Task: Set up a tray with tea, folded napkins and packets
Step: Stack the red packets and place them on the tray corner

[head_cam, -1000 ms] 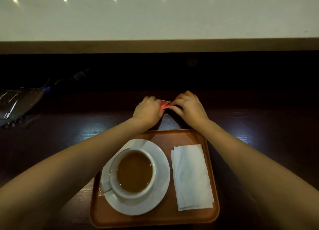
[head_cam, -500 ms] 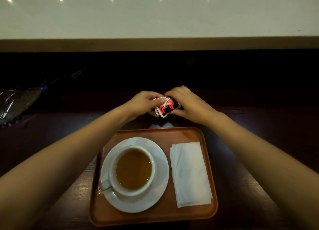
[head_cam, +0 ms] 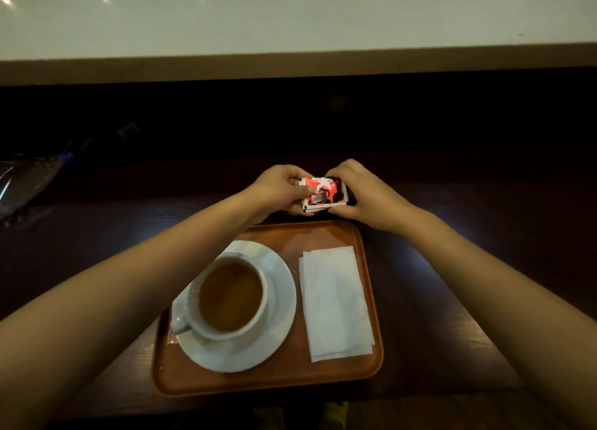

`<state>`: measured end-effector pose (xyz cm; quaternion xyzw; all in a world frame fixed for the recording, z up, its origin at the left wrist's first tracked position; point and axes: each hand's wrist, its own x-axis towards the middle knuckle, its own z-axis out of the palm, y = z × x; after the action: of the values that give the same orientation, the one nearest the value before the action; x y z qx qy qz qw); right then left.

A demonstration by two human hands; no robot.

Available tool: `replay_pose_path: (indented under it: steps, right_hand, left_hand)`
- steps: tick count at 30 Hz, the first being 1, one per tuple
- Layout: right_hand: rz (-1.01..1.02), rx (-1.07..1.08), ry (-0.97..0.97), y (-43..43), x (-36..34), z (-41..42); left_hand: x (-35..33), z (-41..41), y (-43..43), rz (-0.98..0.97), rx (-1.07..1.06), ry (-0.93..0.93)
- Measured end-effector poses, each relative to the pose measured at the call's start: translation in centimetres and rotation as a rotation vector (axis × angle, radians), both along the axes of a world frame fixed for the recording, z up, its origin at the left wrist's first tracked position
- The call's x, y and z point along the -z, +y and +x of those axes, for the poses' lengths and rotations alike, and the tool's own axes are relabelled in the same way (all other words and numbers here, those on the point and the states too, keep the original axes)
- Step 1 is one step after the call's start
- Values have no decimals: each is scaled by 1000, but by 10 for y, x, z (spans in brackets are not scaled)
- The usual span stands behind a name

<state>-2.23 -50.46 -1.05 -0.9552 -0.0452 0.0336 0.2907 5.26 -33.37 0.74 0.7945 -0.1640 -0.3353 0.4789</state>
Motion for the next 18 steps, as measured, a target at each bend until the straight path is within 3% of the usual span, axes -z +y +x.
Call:
replay_pose_path:
  steps: [5, 11, 18]
  right_hand:
    - [-144, -57, -1, 2, 5, -15]
    - [-243, -107, -8, 8, 22, -27]
    - [-204, -137, 41, 8, 32, -29]
  left_hand:
    - [6, -12, -7, 353, 159, -342]
    - [12, -27, -8, 508, 236, -404]
    - [19, -36, -7, 613, 251, -520]
